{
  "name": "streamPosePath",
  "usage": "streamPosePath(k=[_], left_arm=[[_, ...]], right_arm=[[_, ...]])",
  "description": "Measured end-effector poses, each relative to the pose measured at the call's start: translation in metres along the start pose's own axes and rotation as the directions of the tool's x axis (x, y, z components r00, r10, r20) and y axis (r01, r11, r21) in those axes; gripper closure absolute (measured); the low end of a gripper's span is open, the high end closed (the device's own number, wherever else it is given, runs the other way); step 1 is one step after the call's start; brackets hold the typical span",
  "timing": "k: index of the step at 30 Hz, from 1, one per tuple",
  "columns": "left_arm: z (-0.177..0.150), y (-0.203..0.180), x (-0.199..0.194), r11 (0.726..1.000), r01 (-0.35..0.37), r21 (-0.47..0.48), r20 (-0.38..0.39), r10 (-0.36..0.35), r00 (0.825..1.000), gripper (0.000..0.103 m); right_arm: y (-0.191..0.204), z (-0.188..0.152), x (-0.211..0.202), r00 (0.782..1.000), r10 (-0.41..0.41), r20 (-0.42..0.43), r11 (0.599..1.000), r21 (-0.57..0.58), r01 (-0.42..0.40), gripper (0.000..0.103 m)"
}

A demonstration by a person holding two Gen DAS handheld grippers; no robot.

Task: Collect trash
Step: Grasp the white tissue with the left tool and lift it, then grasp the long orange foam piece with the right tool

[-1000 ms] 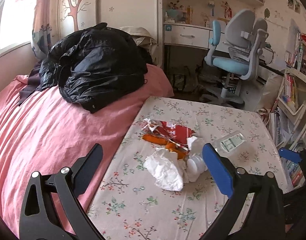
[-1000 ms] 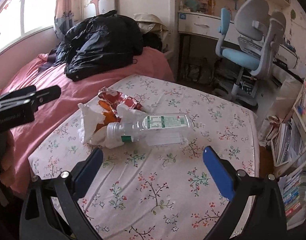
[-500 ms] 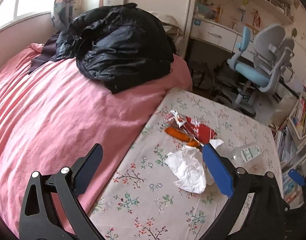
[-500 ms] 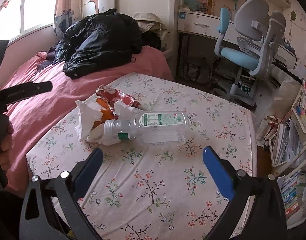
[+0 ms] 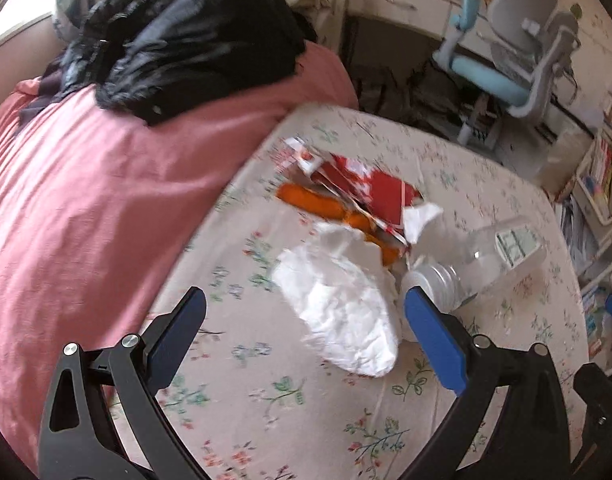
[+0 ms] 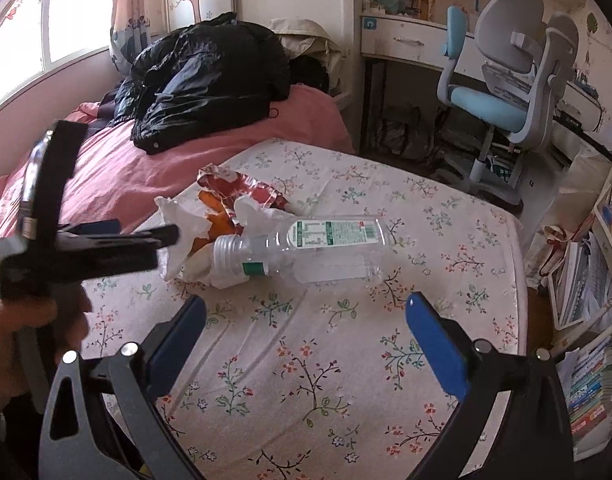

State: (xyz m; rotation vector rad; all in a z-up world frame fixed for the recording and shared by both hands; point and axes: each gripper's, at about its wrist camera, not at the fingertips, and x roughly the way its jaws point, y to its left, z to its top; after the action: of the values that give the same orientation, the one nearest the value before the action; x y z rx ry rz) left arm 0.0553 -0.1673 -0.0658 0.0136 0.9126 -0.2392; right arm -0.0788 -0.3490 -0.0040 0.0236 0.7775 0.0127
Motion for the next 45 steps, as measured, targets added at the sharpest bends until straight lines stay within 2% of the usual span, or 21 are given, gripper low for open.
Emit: streamPosePath(k=[2, 3, 4, 5, 6, 7, 9, 12, 14, 17, 21, 27, 30, 33, 35, 36, 38, 39, 40, 45], left_arm=[[-0.001, -0.004, 0.007, 1.0, -0.01, 0.005, -0.01, 0.01, 1.0, 0.008], [-0.001, -0.004, 0.009, 1.0, 0.004, -0.003, -0.019, -0.004, 1.0, 0.018], [0.0, -0.002, 0.012, 0.999, 0.031, -0.022, -0.036, -0.032, 0.999, 0.041], [0.0, 0.002, 0.015, 0.996, 0.074, -0.056, -0.064, -0.078, 0.995, 0.054], [0.001, 0.007, 0.018, 0.988, 0.123, -0.093, -0.084, -0.131, 0.988, 0.082], [0.001, 0.011, 0.019, 0.979, 0.165, -0.122, -0.093, -0.176, 0.98, 0.095], [0.004, 0.02, 0.011, 0.958, 0.223, -0.179, -0.07, -0.238, 0.969, 0.096], [0.011, 0.032, -0.019, 0.936, 0.283, -0.207, 0.032, -0.283, 0.959, 0.096], [0.015, 0.037, -0.036, 0.925, 0.312, -0.217, 0.095, -0.298, 0.95, 0.096], [0.02, 0.045, -0.06, 0.924, 0.318, -0.211, 0.163, -0.288, 0.944, 0.096], [0.02, 0.056, -0.074, 0.915, 0.329, -0.231, 0.183, -0.292, 0.939, 0.096], [0.023, 0.081, -0.093, 0.902, 0.335, -0.272, 0.238, -0.274, 0.932, 0.096], [0.026, 0.093, -0.097, 0.902, 0.326, -0.283, 0.251, -0.259, 0.933, 0.096], [0.03, 0.102, -0.099, 0.892, 0.338, -0.299, 0.265, -0.262, 0.928, 0.096], [0.031, 0.107, -0.1, 0.882, 0.352, -0.313, 0.272, -0.272, 0.923, 0.096], [0.032, 0.111, -0.1, 0.876, 0.359, -0.322, 0.276, -0.276, 0.921, 0.096], [0.033, 0.117, -0.101, 0.865, 0.37, -0.337, 0.283, -0.282, 0.917, 0.096], [0.033, 0.12, -0.102, 0.86, 0.375, -0.345, 0.287, -0.284, 0.915, 0.096], [0.034, 0.122, -0.102, 0.856, 0.379, -0.35, 0.29, -0.286, 0.913, 0.096], [0.037, 0.13, -0.103, 0.839, 0.403, -0.366, 0.302, -0.303, 0.904, 0.096]], right_arm=[[-0.003, -0.001, 0.002, 1.0, -0.002, -0.007, 1.0, 0.001, 0.002, 0.007], [-0.005, -0.002, 0.003, 1.0, -0.001, -0.012, 1.0, 0.004, 0.001, 0.007], [-0.007, -0.002, 0.003, 1.0, -0.001, -0.016, 1.0, 0.008, 0.001, 0.007], [-0.008, -0.003, 0.004, 1.0, -0.001, -0.02, 1.0, 0.012, 0.001, 0.007], [-0.01, -0.003, 0.006, 1.0, -0.001, -0.026, 1.0, 0.016, 0.001, 0.007], [-0.011, -0.004, 0.007, 1.0, 0.0, -0.031, 1.0, 0.018, 0.001, 0.007], [-0.012, -0.004, 0.008, 0.999, 0.011, -0.039, 1.0, 0.03, -0.009, 0.007], [-0.009, -0.004, 0.009, 0.999, 0.029, -0.045, 0.999, 0.036, -0.027, 0.007], [-0.003, -0.005, 0.01, 0.998, 0.033, -0.051, 0.999, 0.018, -0.032, 0.007], [0.008, -0.009, 0.014, 0.996, 0.048, -0.076, 0.999, -0.013, -0.049, 0.007], [0.028, -0.011, 0.019, 0.992, 0.083, -0.099, 0.995, -0.048, -0.088, 0.007], [0.069, -0.003, 0.012, 0.977, 0.205, -0.054, 0.968, -0.137, -0.21, 0.007], [0.089, 0.002, 0.015, 0.944, 0.328, -0.043, 0.933, -0.14, -0.331, 0.008], [0.105, 0.01, 0.03, 0.917, 0.396, -0.053, 0.911, -0.105, -0.4, 0.016], [0.113, 0.019, 0.049, 0.909, 0.415, -0.047, 0.908, -0.044, -0.417, 0.016], [0.112, 0.024, 0.06, 0.902, 0.43, -0.045, 0.903, 0.014, -0.429, 0.017], [0.106, 0.034, 0.092, 0.876, 0.479, -0.062, 0.866, 0.198, -0.459, 0.02], [0.105, 0.037, 0.103, 0.872, 0.484, -0.072, 0.856, 0.247, -0.454, 0.023], [0.104, 0.039, 0.112, 0.873, 0.481, -0.085, 0.851, 0.284, -0.441, 0.023], [0.097, 0.048, 0.147, 0.919, 0.374, -0.127, 0.877, 0.372, -0.306, 0.026]])
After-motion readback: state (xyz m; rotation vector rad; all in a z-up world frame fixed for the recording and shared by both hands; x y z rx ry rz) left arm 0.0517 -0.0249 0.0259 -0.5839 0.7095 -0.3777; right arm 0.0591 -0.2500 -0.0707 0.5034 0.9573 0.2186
